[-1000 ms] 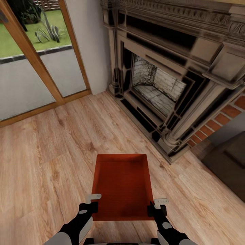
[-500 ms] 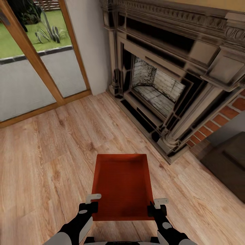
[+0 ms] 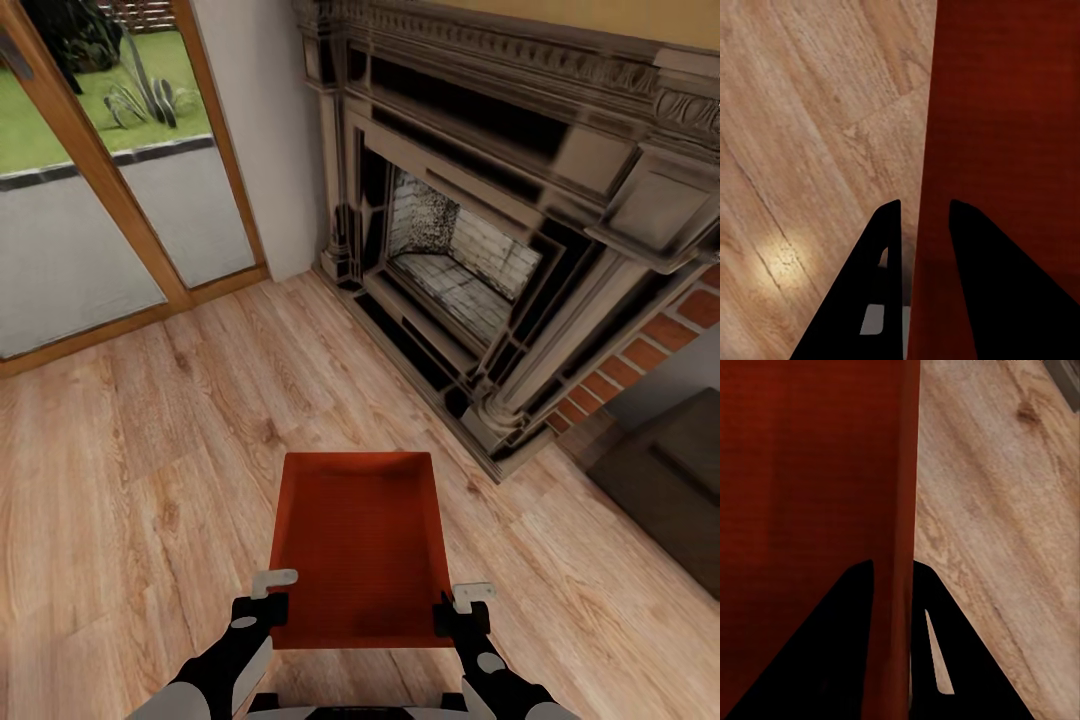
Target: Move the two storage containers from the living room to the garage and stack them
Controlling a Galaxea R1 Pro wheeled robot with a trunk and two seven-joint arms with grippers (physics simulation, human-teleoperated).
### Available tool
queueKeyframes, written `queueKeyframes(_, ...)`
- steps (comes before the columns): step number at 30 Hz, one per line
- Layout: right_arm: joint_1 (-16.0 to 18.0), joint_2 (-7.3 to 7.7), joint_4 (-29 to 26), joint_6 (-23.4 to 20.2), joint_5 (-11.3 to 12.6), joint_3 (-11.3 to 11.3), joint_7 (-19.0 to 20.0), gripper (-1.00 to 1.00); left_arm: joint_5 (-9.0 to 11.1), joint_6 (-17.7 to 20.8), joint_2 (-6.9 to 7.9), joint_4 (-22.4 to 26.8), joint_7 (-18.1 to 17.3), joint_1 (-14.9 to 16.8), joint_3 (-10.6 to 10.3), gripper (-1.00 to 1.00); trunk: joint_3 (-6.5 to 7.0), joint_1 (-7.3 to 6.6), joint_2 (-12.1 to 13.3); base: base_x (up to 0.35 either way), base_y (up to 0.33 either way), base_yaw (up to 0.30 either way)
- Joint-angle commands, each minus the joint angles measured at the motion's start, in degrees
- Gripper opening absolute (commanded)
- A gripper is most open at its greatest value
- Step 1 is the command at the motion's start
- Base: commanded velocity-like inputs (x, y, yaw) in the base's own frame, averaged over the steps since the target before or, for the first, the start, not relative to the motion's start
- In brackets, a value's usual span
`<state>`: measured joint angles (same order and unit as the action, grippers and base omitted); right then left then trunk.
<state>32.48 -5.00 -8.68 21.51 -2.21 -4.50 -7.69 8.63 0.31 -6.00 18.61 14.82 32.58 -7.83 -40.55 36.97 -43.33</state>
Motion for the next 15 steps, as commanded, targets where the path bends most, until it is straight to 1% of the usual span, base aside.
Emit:
queueKeyframes(1,0.0,0.08,0.0,0.3,0.4,1.1,-0.8,-1.0,0.2,0.1,0.37,0.0,0.7,0.0,0.4,-1.0,-0.04,0.01,0.0,0.0,0.0,0.0)
queueKeyframes(9,0.0,0.08,0.0,0.3,0.3,1.1,-0.8,-1.0,0.2,0.1,0.38,0.0,0.7,0.0,0.4,-1.0,-0.04,0.01,0.0,-0.009,0.0,0.0)
queueKeyframes(11,0.0,0.08,0.0,0.3,0.3,1.1,-0.8,-1.0,0.2,0.3,0.37,0.0,0.7,0.0,0.5,-1.0,-0.04,0.01,0.0,-0.213,0.0,0.0)
queueKeyframes(15,0.0,0.08,0.0,0.3,0.3,1.1,-0.8,-1.0,0.3,0.5,0.37,-0.1,0.7,0.0,0.5,-1.0,-0.04,0.01,0.0,-0.323,0.0,0.0)
